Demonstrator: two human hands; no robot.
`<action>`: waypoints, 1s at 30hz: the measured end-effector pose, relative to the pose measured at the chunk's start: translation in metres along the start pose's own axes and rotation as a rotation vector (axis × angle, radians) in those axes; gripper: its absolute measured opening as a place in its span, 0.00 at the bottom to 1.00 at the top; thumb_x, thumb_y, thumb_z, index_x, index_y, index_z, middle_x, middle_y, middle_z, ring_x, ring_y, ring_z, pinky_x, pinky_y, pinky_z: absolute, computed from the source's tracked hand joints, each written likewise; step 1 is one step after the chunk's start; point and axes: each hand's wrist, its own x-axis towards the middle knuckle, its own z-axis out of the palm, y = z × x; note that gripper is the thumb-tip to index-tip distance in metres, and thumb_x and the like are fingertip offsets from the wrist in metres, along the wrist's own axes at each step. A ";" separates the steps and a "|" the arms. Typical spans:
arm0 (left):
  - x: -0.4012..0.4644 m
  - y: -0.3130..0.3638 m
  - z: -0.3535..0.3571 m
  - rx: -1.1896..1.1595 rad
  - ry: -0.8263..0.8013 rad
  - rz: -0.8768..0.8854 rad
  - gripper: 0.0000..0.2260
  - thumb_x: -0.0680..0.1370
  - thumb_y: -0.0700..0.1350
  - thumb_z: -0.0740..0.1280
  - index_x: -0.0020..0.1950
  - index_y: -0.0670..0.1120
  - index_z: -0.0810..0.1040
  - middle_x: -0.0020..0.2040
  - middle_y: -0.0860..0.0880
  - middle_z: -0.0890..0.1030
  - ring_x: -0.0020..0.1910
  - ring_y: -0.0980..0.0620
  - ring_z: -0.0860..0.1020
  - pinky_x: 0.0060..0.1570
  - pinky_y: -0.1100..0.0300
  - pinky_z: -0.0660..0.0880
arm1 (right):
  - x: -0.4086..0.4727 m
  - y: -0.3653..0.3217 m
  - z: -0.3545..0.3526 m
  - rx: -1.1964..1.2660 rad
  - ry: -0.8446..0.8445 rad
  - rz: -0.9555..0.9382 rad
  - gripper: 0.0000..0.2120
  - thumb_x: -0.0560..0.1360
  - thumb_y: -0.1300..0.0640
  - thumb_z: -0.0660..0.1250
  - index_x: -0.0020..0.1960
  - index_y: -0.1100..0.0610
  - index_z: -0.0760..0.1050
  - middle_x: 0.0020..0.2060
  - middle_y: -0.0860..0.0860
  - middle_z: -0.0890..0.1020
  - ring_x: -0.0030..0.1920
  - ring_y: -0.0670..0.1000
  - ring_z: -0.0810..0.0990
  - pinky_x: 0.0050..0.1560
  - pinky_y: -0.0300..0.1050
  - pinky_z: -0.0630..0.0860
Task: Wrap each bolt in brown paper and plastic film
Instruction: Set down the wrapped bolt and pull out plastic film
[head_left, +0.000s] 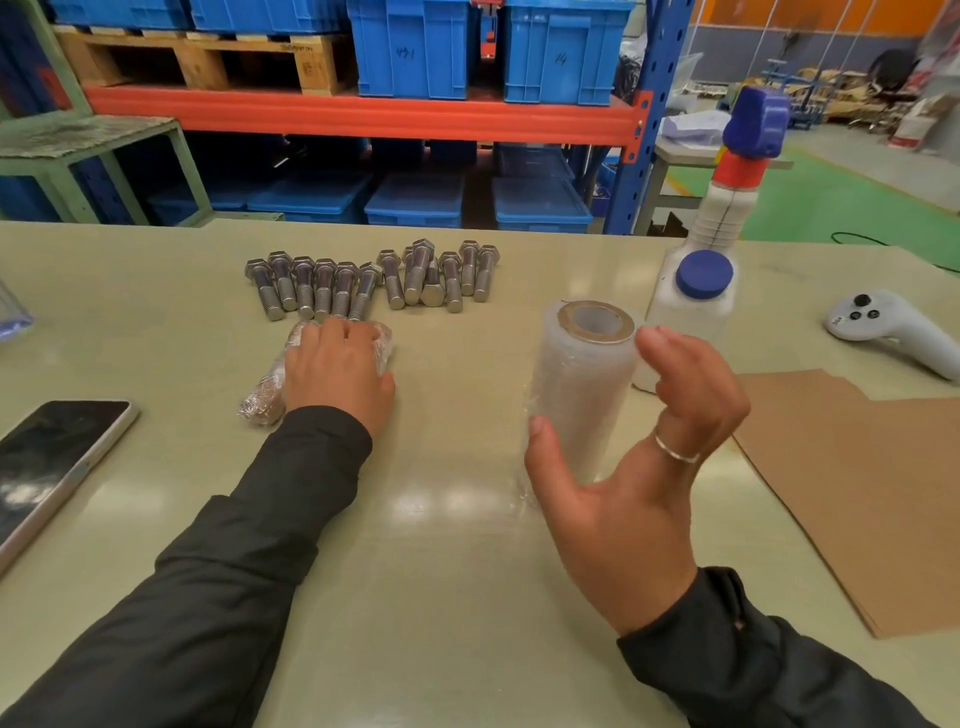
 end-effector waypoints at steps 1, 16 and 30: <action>0.002 -0.001 0.000 -0.032 -0.017 -0.003 0.22 0.75 0.48 0.66 0.67 0.44 0.68 0.65 0.42 0.69 0.63 0.41 0.64 0.60 0.51 0.61 | 0.001 0.002 0.002 -0.003 -0.018 0.063 0.33 0.65 0.59 0.71 0.65 0.51 0.59 0.60 0.51 0.60 0.64 0.40 0.59 0.64 0.35 0.63; 0.045 0.012 0.015 0.204 -0.119 0.076 0.17 0.76 0.50 0.60 0.64 0.45 0.71 0.63 0.44 0.71 0.63 0.43 0.65 0.61 0.51 0.61 | 0.002 0.019 0.004 0.144 -0.221 0.257 0.45 0.66 0.58 0.75 0.69 0.37 0.49 0.62 0.36 0.55 0.62 0.28 0.59 0.64 0.31 0.66; -0.059 0.059 -0.054 -1.472 -0.841 0.015 0.18 0.70 0.55 0.61 0.59 0.54 0.73 0.45 0.53 0.81 0.40 0.57 0.81 0.36 0.59 0.79 | 0.017 0.021 -0.001 0.821 -0.365 0.932 0.36 0.65 0.52 0.69 0.67 0.34 0.57 0.51 0.47 0.83 0.47 0.48 0.83 0.41 0.42 0.80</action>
